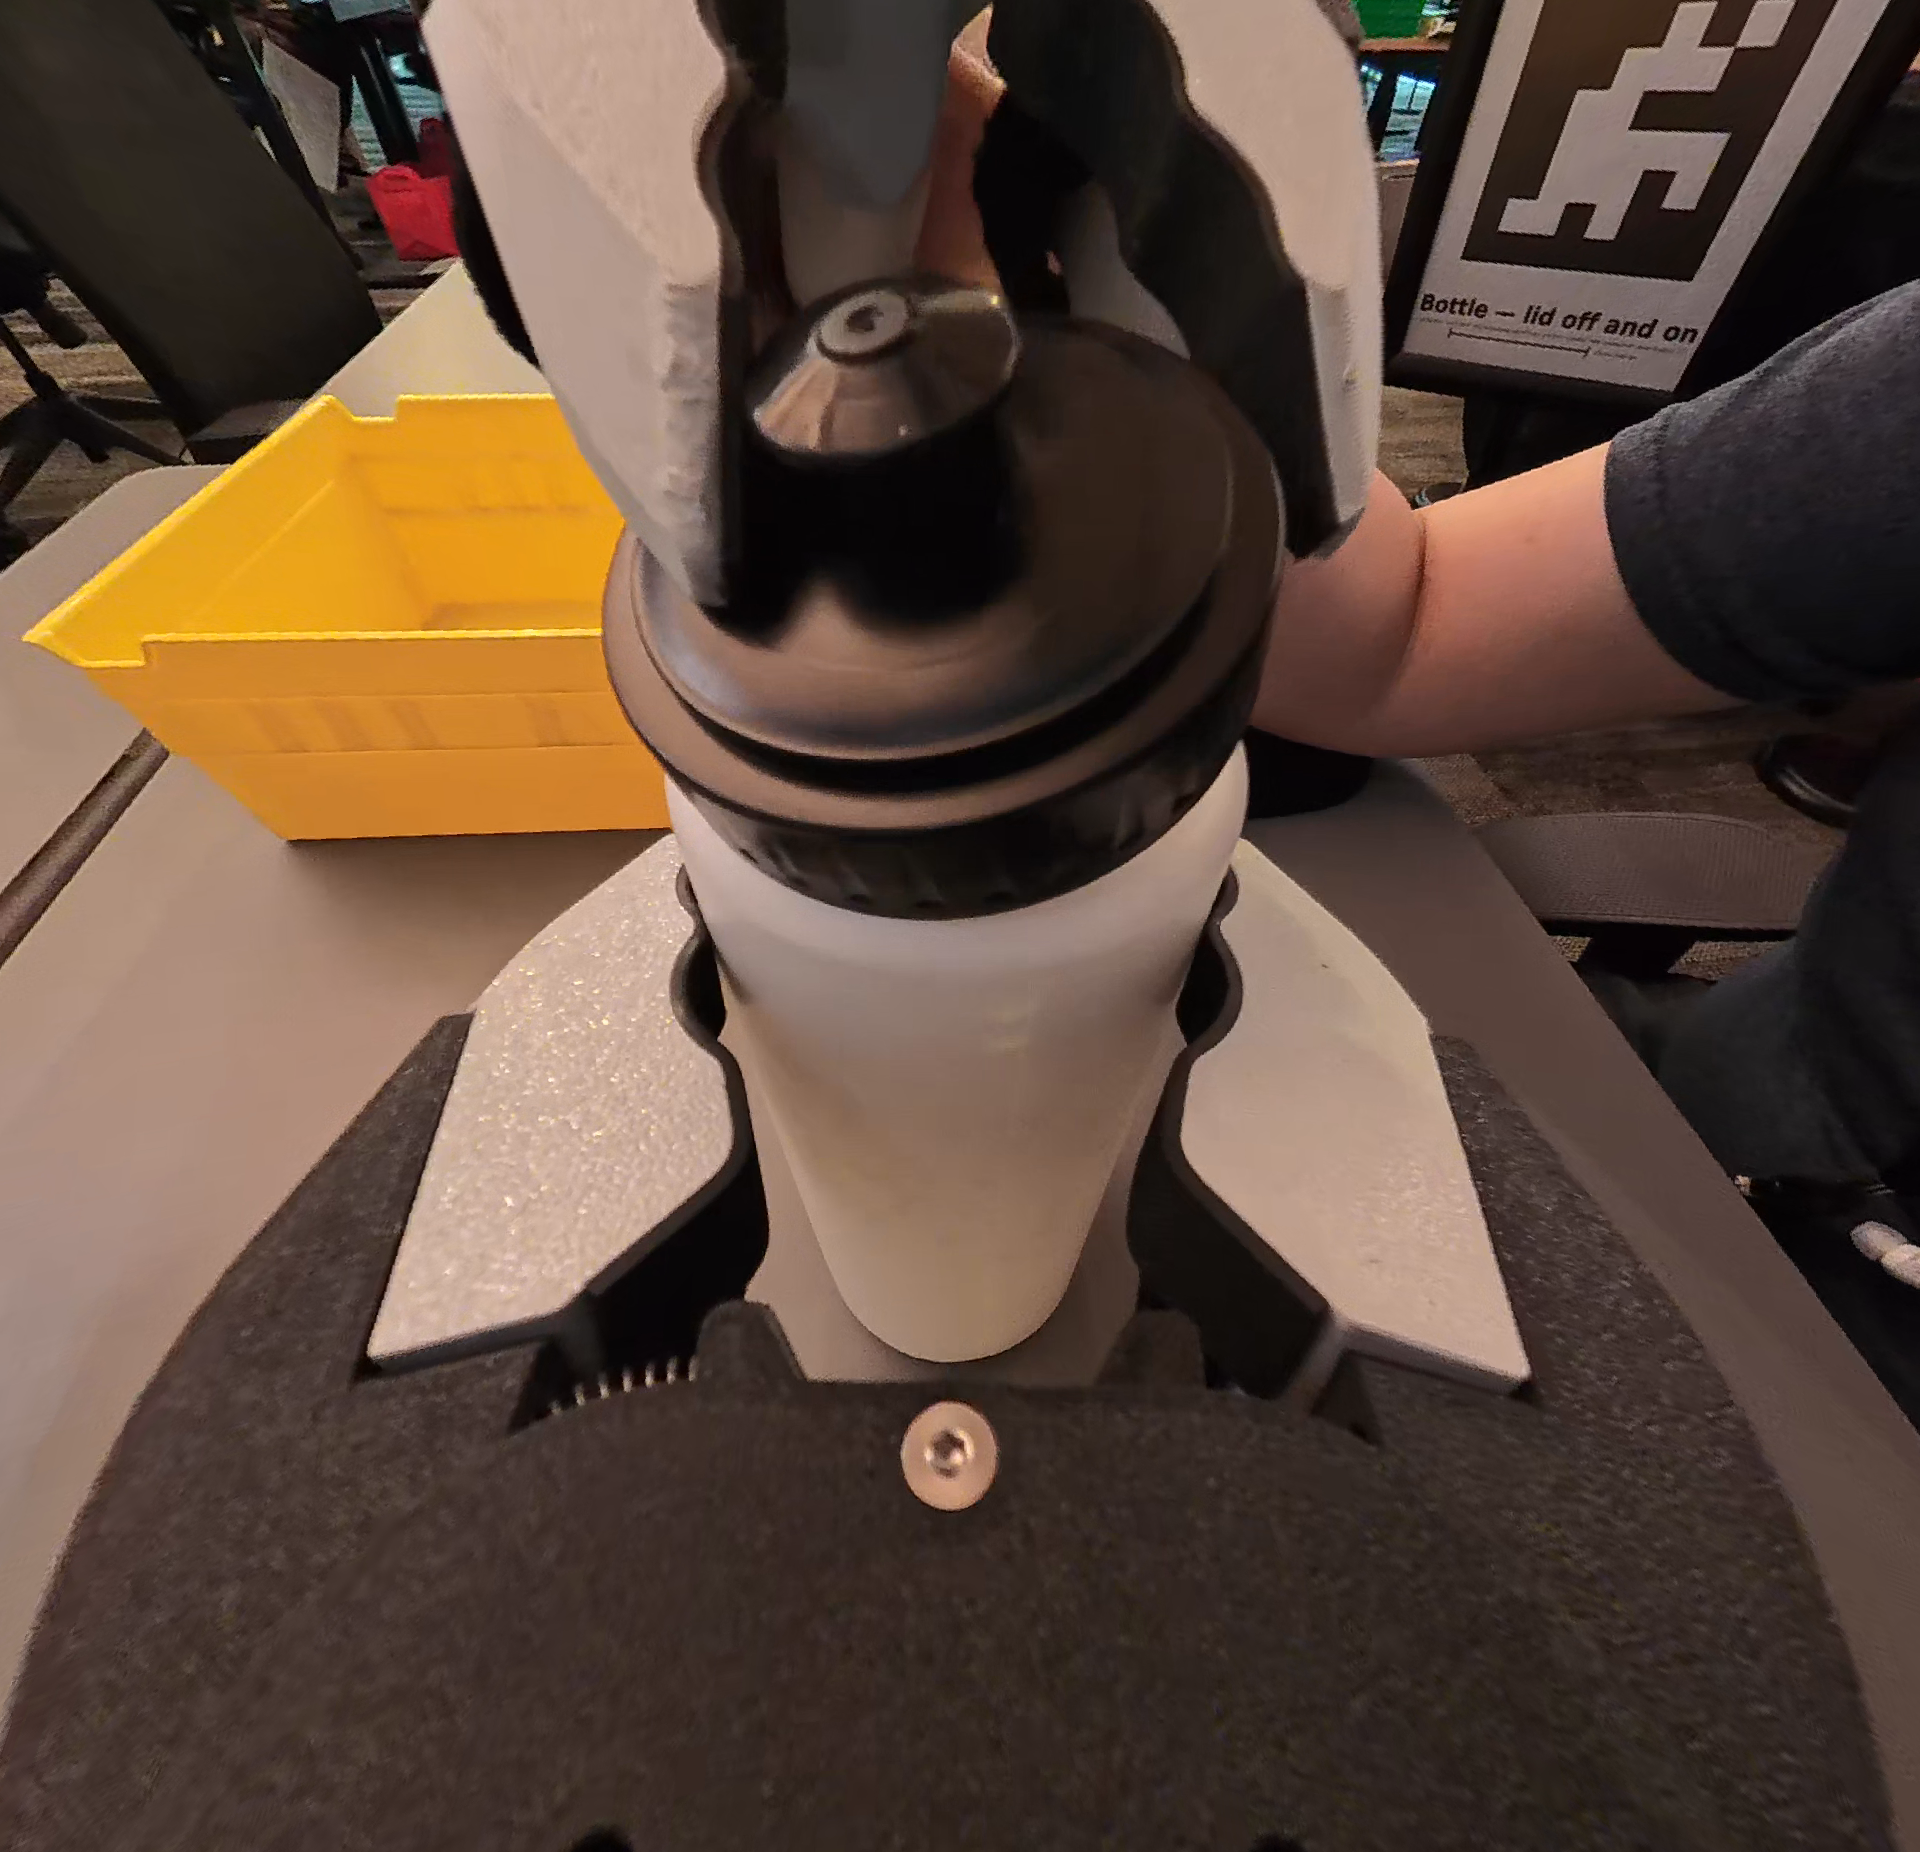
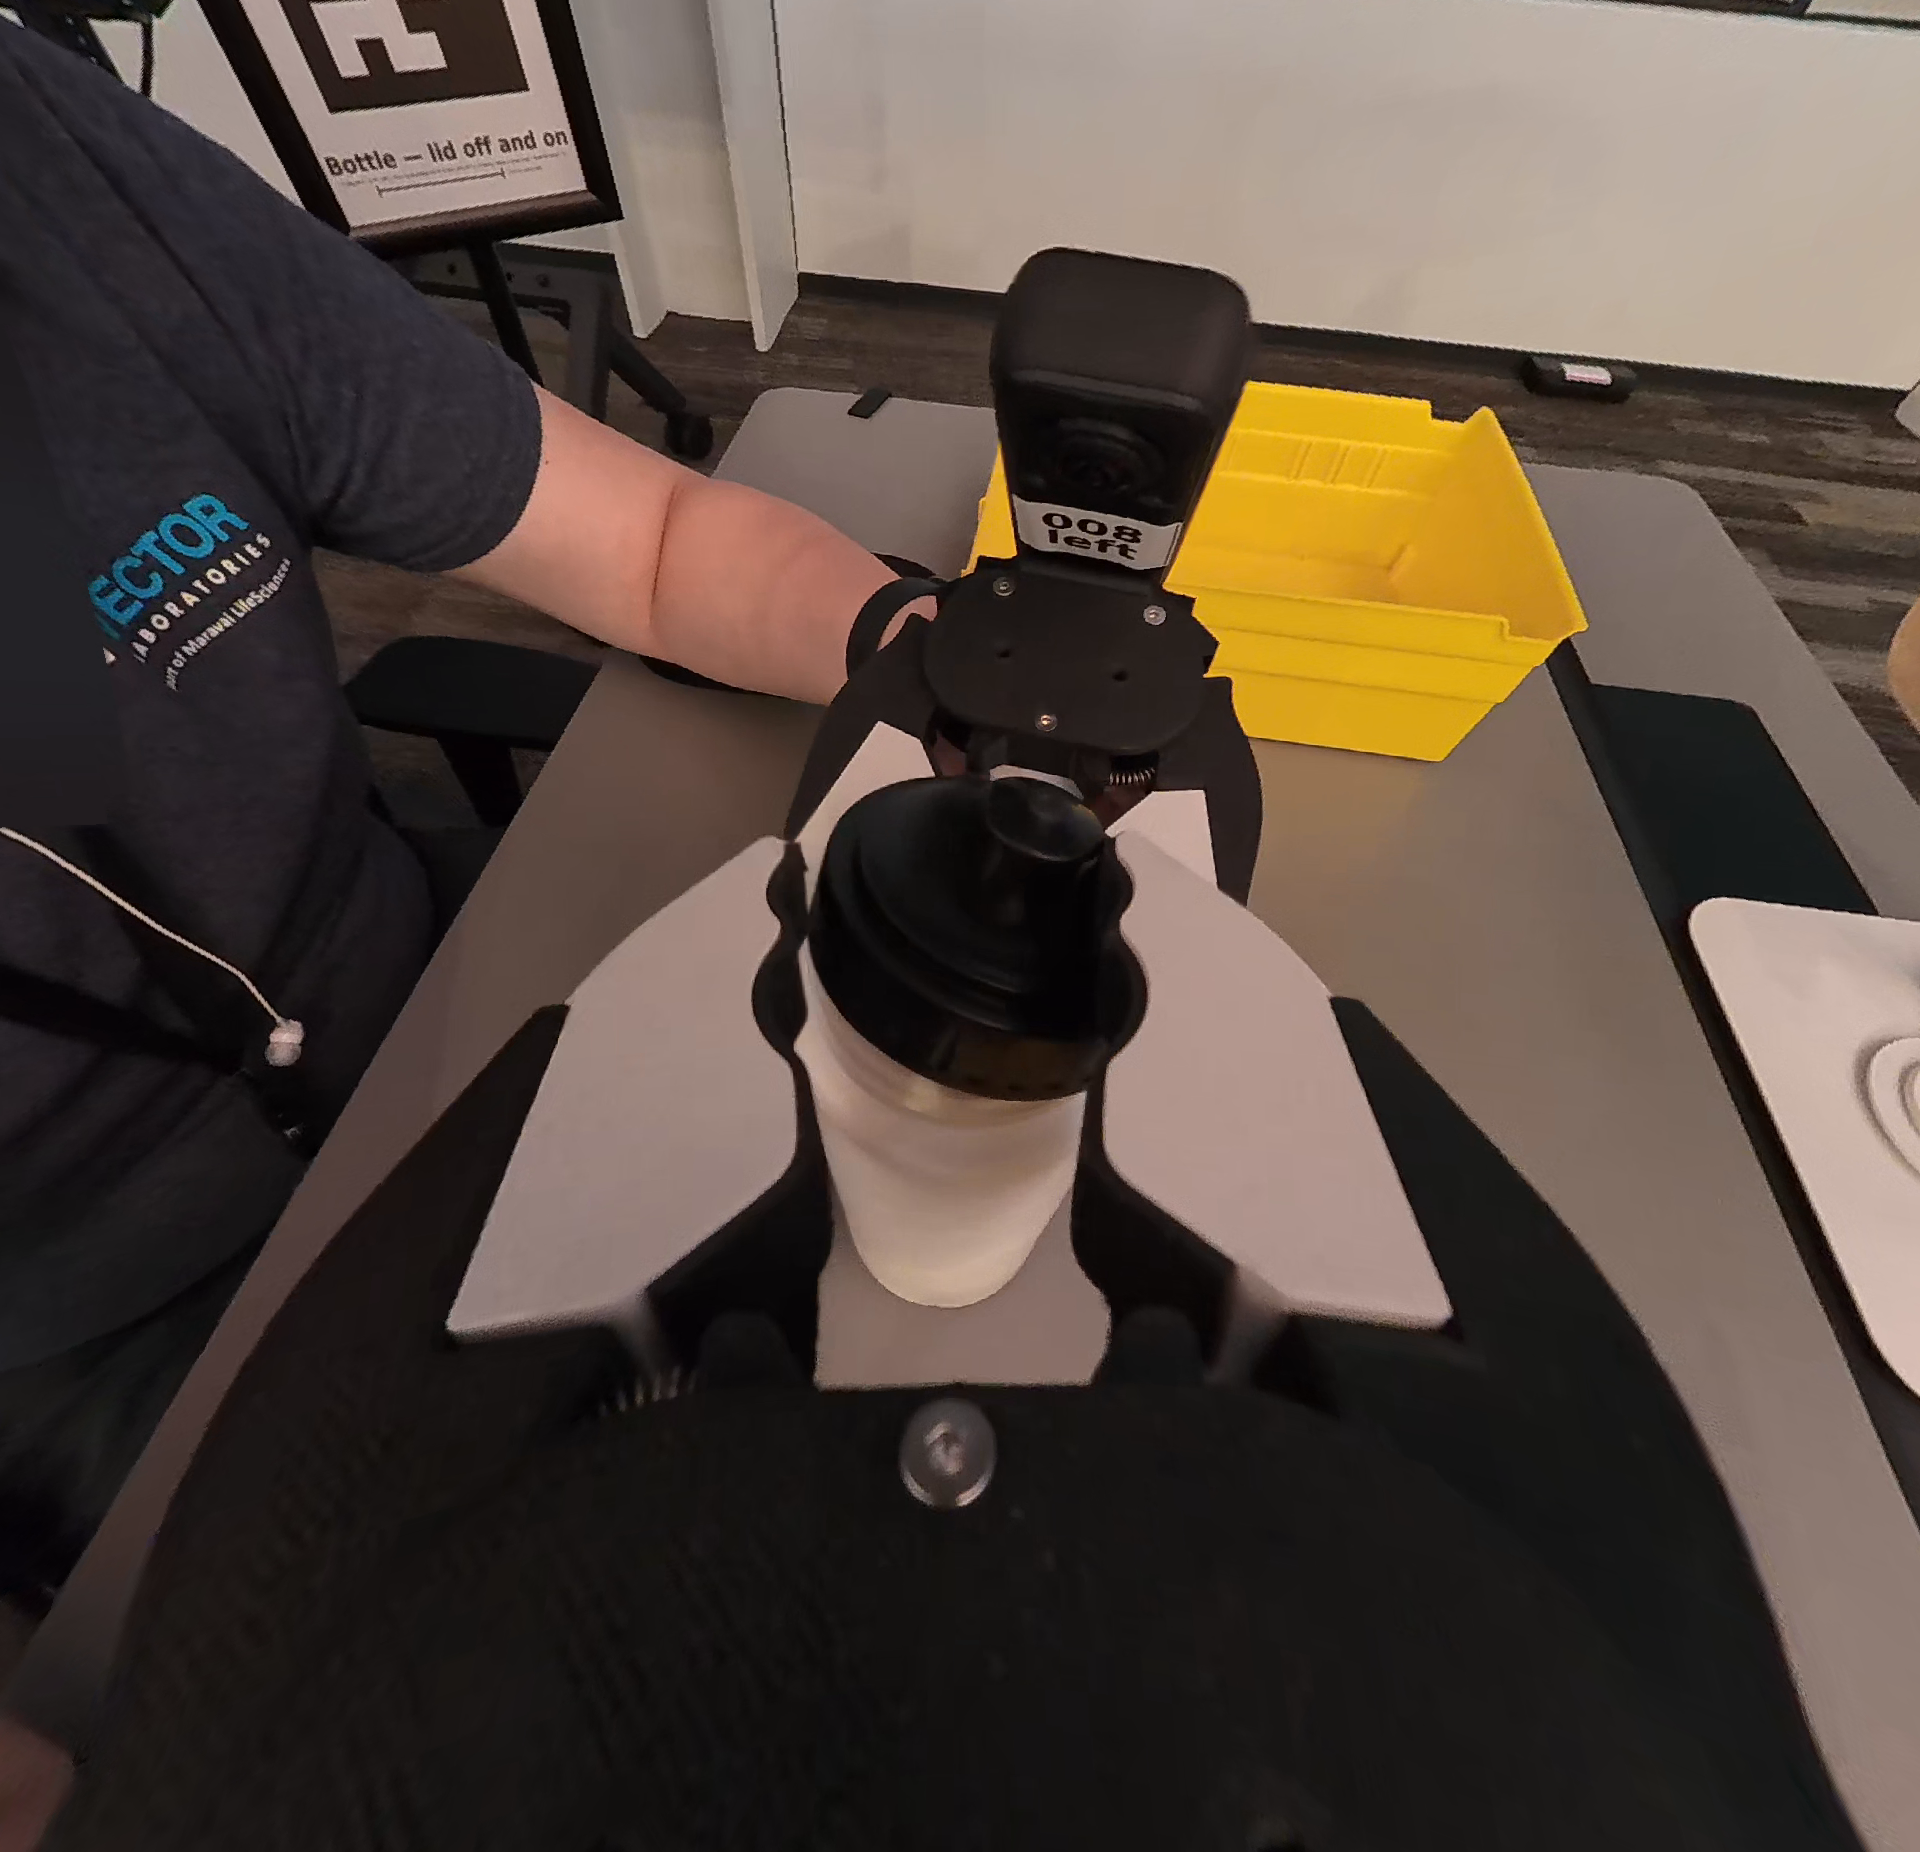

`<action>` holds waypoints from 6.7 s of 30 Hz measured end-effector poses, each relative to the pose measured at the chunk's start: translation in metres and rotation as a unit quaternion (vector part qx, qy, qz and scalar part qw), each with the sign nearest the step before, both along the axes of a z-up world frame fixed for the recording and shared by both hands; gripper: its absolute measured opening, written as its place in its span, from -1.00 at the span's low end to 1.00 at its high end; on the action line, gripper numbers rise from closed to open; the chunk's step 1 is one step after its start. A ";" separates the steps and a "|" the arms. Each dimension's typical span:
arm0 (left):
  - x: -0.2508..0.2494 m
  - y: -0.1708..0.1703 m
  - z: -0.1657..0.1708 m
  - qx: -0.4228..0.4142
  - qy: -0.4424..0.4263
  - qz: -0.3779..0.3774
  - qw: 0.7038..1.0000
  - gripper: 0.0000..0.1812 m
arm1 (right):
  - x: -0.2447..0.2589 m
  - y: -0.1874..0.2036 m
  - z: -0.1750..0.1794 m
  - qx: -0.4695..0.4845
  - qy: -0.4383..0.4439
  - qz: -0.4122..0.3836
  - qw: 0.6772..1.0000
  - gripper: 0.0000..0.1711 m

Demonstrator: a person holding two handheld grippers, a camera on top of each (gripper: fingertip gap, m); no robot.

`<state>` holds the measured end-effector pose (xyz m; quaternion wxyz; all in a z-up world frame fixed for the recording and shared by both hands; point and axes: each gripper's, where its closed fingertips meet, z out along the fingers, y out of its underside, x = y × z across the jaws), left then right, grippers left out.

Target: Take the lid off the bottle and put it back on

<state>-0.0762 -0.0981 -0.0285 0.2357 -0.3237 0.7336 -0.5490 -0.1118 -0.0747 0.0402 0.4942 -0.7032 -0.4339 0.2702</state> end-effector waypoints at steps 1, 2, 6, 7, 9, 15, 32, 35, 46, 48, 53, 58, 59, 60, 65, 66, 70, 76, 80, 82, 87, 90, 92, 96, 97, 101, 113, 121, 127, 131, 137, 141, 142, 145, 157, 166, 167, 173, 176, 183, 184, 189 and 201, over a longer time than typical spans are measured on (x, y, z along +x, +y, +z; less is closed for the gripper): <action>0.000 0.001 0.000 0.000 0.000 0.002 1.000 -0.04 | 0.000 0.001 0.000 -0.002 0.001 -0.003 1.000 -0.36; 0.001 0.001 0.000 0.001 -0.001 0.004 1.000 -0.04 | 0.000 0.001 0.000 -0.005 0.003 -0.005 1.000 -0.36; 0.003 0.006 0.000 0.005 -0.004 0.016 1.000 -0.04 | 0.002 0.006 0.001 -0.003 -0.006 -0.022 1.000 -0.39; 0.003 0.007 0.000 0.006 -0.004 0.018 1.000 -0.04 | 0.001 0.006 0.001 0.003 -0.011 -0.023 1.000 -0.39; 0.004 0.009 0.000 0.007 -0.005 0.023 1.000 -0.04 | 0.002 0.007 0.001 0.013 -0.019 -0.027 0.999 -0.40; 0.006 0.019 0.002 0.009 -0.009 0.046 0.999 -0.03 | 0.006 0.013 0.015 0.047 -0.003 -0.047 0.998 -0.40; 0.020 0.071 0.001 0.011 -0.006 0.170 0.985 -0.03 | 0.356 -0.010 -0.106 -0.138 -0.160 -0.660 0.721 -0.40; 0.021 0.077 0.001 0.016 -0.009 0.180 0.983 -0.03 | 0.366 -0.008 -0.147 -0.189 -0.179 -0.669 0.696 -0.40; 0.022 0.091 0.004 0.025 -0.023 0.213 0.977 -0.04 | 0.386 -0.019 -0.184 -0.228 -0.174 -0.690 0.665 -0.38; 0.022 0.093 0.006 0.018 -0.023 0.217 0.976 -0.04 | 0.386 -0.024 -0.186 -0.241 -0.164 -0.689 0.664 -0.38; 0.021 0.098 0.009 0.016 -0.023 0.227 0.974 -0.04 | 0.385 -0.033 -0.196 -0.277 -0.174 -0.681 0.655 -0.39; 0.019 0.102 0.015 0.006 -0.025 0.236 0.971 -0.04 | 0.388 -0.032 -0.177 -0.251 -0.180 -0.690 0.654 -0.33; 0.018 0.102 0.019 -0.001 -0.028 0.237 0.971 -0.04 | 0.386 -0.029 -0.161 -0.230 -0.173 -0.693 0.660 -0.31; 0.016 0.102 0.025 -0.009 -0.031 0.236 0.971 -0.04 | 0.383 -0.026 -0.141 -0.202 -0.167 -0.699 0.665 -0.31; 0.002 0.102 0.061 -0.054 -0.059 0.225 0.971 -0.04 | 0.277 0.028 -0.011 0.015 -0.081 -0.593 0.801 -0.17; -0.001 0.101 0.068 -0.061 -0.065 0.222 0.971 -0.04 | 0.232 0.041 0.007 0.047 -0.048 -0.522 0.851 -0.13; -0.013 0.100 0.091 -0.087 -0.083 0.213 0.969 -0.04 | 0.073 0.057 0.018 0.051 0.043 -0.238 0.969 0.01; -0.020 0.096 0.103 -0.092 -0.097 0.202 0.970 -0.04 | -0.008 0.068 -0.011 -0.007 0.088 -0.115 0.989 0.05; -0.019 0.088 0.102 -0.098 -0.087 0.185 0.974 -0.04 | -0.010 0.077 -0.013 0.002 0.107 -0.125 0.986 -0.10; -0.018 0.088 0.099 -0.104 -0.077 0.182 0.975 -0.04 | -0.010 0.077 -0.016 -0.011 0.105 -0.119 0.987 -0.10; -0.022 0.091 0.106 -0.151 -0.073 0.170 0.971 0.03 | 0.003 0.078 -0.003 0.001 0.108 -0.150 0.983 -0.11; -0.028 0.094 0.109 -0.155 -0.064 0.164 0.972 0.04 | 0.031 0.070 0.020 0.003 0.125 -0.194 0.973 -0.11; -0.031 0.096 0.111 -0.150 -0.062 0.164 0.973 0.01 | 0.070 0.059 0.040 0.008 0.135 -0.251 0.958 -0.11; -0.036 0.099 0.112 -0.141 -0.051 0.168 0.974 -0.05 | 0.193 0.014 0.044 -0.033 0.108 -0.467 0.877 -0.11; -0.036 0.100 0.111 -0.137 -0.049 0.171 0.974 -0.06 | 0.222 0.000 0.034 -0.058 0.104 -0.517 0.847 -0.10; -0.037 0.104 0.105 -0.121 -0.026 0.182 0.975 -0.11 | 0.284 -0.034 -0.033 -0.221 0.124 -0.598 0.760 -0.11; -0.035 0.116 0.088 -0.131 0.031 0.204 0.970 -0.13 | 0.310 -0.049 -0.177 -0.474 0.065 -0.614 0.627 -0.10; -0.042 0.147 0.086 -0.103 0.039 0.275 0.955 -0.11 | 0.300 -0.047 -0.158 -0.458 0.023 -0.594 0.661 -0.08; -0.132 0.276 0.076 0.025 0.111 0.558 0.822 -0.16 | 0.342 -0.088 -0.085 -0.300 -0.010 -0.683 0.666 -0.09; -0.226 0.353 0.062 0.018 0.154 0.702 0.695 -0.19 | 0.381 -0.144 -0.106 -0.333 0.008 -0.735 0.591 -0.11; -0.314 0.384 -0.006 -0.011 0.315 0.747 0.585 -0.19 | 0.373 -0.165 -0.158 -0.444 0.043 -0.683 0.578 -0.43; -0.329 0.387 -0.040 -0.019 0.385 0.738 0.553 -0.25 | 0.360 -0.155 -0.159 -0.464 0.026 -0.659 0.592 -0.90; -0.332 0.389 -0.045 -0.020 0.393 0.739 0.547 -0.24 | 0.360 -0.155 -0.159 -0.466 0.011 -0.662 0.587 -0.91; -0.338 0.393 -0.057 -0.035 0.408 0.743 0.530 -0.31 | 0.354 -0.151 -0.159 -0.479 -0.008 -0.658 0.581 -0.91; -0.313 0.364 -0.090 -0.090 0.491 0.658 0.564 -0.91 | 0.287 -0.089 -0.158 -0.514 -0.090 -0.575 0.630 -0.90; -0.246 0.312 -0.099 0.023 0.562 0.568 0.601 -0.84 | 0.229 -0.045 -0.158 -0.506 -0.158 -0.521 0.668 -0.88; -0.239 0.307 -0.099 0.032 0.563 0.560 0.607 -0.84 | 0.223 -0.043 -0.158 -0.507 -0.160 -0.516 0.672 -0.88; -0.206 0.283 -0.100 0.074 0.563 0.527 0.633 -0.76 | 0.210 -0.035 -0.157 -0.498 -0.182 -0.507 0.679 -0.86; -0.199 0.274 -0.097 0.082 0.563 0.506 0.648 -0.71 | 0.215 -0.032 -0.153 -0.481 -0.187 -0.516 0.684 -0.76; -0.191 0.281 -0.048 0.053 0.471 0.550 0.687 -0.67 | 0.215 0.003 -0.081 -0.290 -0.196 -0.590 0.727 -0.68; -0.188 0.282 -0.036 0.056 0.445 0.555 0.700 -0.65 | 0.199 0.020 -0.064 -0.235 -0.186 -0.578 0.759 -0.68; -0.169 0.283 0.027 0.081 0.296 0.589 0.748 -0.57 | 0.039 0.084 -0.023 -0.091 -0.034 -0.354 0.930 -0.57; -0.159 0.264 0.068 0.102 0.206 0.576 0.784 -0.58 | 0.034 0.190 -0.119 -0.328 -0.184 -0.461 0.804 -0.45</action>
